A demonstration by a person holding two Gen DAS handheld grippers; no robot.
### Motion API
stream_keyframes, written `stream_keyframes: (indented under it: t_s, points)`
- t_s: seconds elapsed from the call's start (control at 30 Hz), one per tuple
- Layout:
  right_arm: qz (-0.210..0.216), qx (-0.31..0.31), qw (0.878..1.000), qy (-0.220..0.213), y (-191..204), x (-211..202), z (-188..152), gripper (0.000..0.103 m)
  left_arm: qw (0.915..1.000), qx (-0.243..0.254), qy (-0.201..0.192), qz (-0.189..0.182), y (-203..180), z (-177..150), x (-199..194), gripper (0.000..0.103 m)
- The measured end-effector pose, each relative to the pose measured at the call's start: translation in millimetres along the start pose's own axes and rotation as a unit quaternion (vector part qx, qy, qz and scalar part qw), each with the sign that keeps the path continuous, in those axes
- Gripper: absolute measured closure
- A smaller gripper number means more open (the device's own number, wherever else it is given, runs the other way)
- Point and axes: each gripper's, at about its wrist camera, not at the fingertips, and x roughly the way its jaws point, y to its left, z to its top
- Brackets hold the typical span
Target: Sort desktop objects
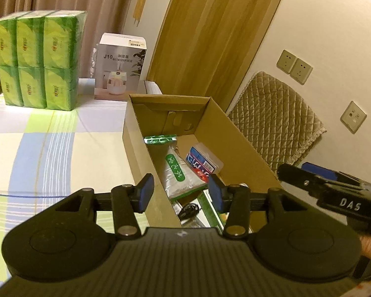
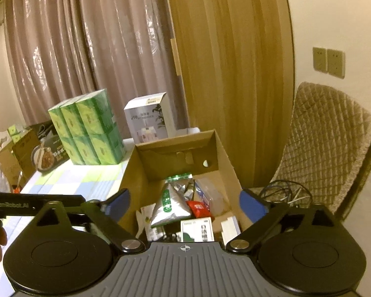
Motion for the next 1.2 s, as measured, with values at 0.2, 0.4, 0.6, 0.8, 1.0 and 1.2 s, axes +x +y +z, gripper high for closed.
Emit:
stream_keyframes:
  t_s: [0.2,0.4,0.6,0.8,1.0,1.2]
  points:
    - [-0.013,-0.029,0.999,0.009,19.2,-36.4,-11.2,0.002,0.9999,0.009,-0.011,0.003,-7.8,-15.0,-37.6,0.024]
    - [-0.008,-0.034,0.999,0.020,36.4,-66.4,-18.4,0.002,0.9994,0.021,-0.024,0.011,-17.8,-30.7,-74.0,0.002]
    - [-0.013,-0.044,0.998,0.034,52.8,-91.6,-25.7,0.002,0.9990,0.027,-0.025,0.026,-26.0,-50.6,-102.9,0.001]
    - [-0.013,-0.031,0.999,0.042,57.9,-112.4,-35.6,0.002,0.9995,0.005,-0.017,0.026,-25.2,-63.6,-127.3,0.001]
    - [-0.013,-0.012,0.998,0.054,64.0,-120.6,-50.9,0.002,0.9988,0.006,-0.010,0.048,-23.3,-78.5,-144.4,0.001]
    - [-0.009,0.002,0.998,0.065,67.0,-130.6,-61.5,0.002,0.9978,0.004,-0.005,0.065,-17.8,-88.6,-153.9,0.001]
